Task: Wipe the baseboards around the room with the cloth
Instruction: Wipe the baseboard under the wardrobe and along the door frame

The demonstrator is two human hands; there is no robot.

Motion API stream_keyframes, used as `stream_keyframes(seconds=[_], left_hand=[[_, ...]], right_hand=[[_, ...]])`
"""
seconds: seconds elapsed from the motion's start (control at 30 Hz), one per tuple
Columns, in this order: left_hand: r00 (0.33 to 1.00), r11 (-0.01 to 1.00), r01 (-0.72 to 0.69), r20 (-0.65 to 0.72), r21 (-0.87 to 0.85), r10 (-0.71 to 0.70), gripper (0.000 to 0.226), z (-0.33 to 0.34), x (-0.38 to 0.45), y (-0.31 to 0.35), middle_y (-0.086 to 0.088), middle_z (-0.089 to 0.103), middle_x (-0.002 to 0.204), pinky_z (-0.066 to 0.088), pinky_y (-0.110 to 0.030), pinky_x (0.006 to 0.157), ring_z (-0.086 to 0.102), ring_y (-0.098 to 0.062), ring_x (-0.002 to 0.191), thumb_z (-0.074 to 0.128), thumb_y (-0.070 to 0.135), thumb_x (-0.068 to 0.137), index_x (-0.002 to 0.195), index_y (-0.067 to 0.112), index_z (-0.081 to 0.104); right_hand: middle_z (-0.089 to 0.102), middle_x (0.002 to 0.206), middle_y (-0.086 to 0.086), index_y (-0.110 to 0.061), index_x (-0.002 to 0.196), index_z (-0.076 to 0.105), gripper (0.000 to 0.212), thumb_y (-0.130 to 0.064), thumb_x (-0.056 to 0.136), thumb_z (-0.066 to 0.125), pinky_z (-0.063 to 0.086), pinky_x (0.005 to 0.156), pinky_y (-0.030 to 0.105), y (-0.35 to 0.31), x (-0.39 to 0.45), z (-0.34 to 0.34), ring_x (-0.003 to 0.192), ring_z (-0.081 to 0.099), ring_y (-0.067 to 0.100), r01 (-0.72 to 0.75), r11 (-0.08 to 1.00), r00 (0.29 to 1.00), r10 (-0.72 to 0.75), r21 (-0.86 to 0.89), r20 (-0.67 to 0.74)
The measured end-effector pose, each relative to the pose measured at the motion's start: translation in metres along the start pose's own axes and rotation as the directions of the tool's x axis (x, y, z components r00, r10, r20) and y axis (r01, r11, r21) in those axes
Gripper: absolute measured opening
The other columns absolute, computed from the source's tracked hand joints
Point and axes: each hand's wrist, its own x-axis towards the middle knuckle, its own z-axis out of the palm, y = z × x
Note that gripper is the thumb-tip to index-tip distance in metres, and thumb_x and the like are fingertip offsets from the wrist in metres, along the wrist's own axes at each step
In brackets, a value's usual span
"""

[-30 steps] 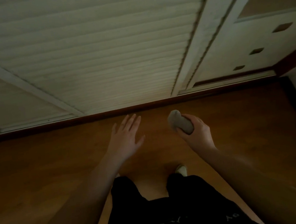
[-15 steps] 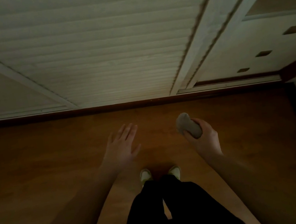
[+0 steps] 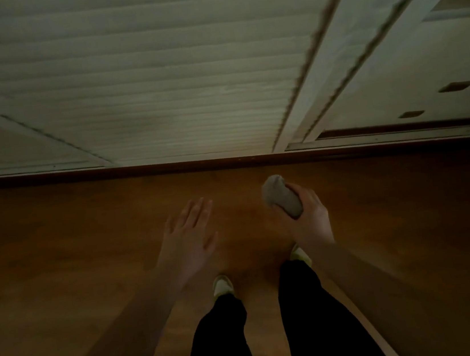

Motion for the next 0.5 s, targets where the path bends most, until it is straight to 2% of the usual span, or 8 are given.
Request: stream_keyframes(seconds=[0.1,0.27,0.37,0.5], left_hand=[[1.0,1.0,0.02,0.013,-0.01,-0.02,0.072,0.021,0.034,0.009,0.004,-0.001,0.166,0.014,-0.05,0.118,-0.01,-0.01,0.146,0.022,0.058,0.098,0.157,0.028,-0.006],[1.0,1.0,-0.01,0.024,0.025,0.01,0.072,0.079,0.094,0.008,0.001,0.0,0.166,0.017,-0.047,0.119,0.001,-0.018,0.152,0.018,0.058,0.097,0.157,0.025,-0.005],[0.999,1.0,-0.021,0.042,0.016,0.02,0.072,0.126,0.131,-0.006,0.0,0.0,0.166,0.017,-0.049,0.119,0.001,-0.019,0.152,0.02,0.057,0.098,0.158,0.023,-0.002],[0.998,0.999,-0.048,0.045,0.022,0.047,0.074,0.191,0.168,-0.029,0.001,0.001,0.166,0.017,-0.051,0.119,0.0,-0.02,0.152,0.016,0.056,0.092,0.157,0.024,-0.001]], right_hand=[[0.051,0.12,-0.013,-0.028,0.135,0.051,0.058,-0.048,0.085,0.07,0.042,0.084,0.019,0.028,0.035,0.012,0.102,0.051,0.002,0.015,1.0,0.999,-0.015,-0.004,0.038],[0.05,0.117,-0.02,-0.034,0.133,0.051,0.056,-0.052,0.083,0.07,0.041,0.082,0.012,0.086,0.071,0.059,0.101,0.05,-0.004,0.021,1.0,0.999,-0.021,0.01,0.038],[0.051,0.118,-0.019,-0.031,0.133,0.052,0.056,-0.049,0.084,0.072,0.046,0.085,0.02,0.13,0.094,0.106,0.103,0.053,0.0,0.015,1.0,1.0,-0.015,-0.002,0.023],[0.053,0.118,-0.017,-0.033,0.134,0.051,0.058,-0.051,0.083,0.074,0.046,0.082,0.018,0.183,0.125,0.169,0.102,0.053,-0.001,0.019,1.0,1.0,-0.019,0.001,0.01]])
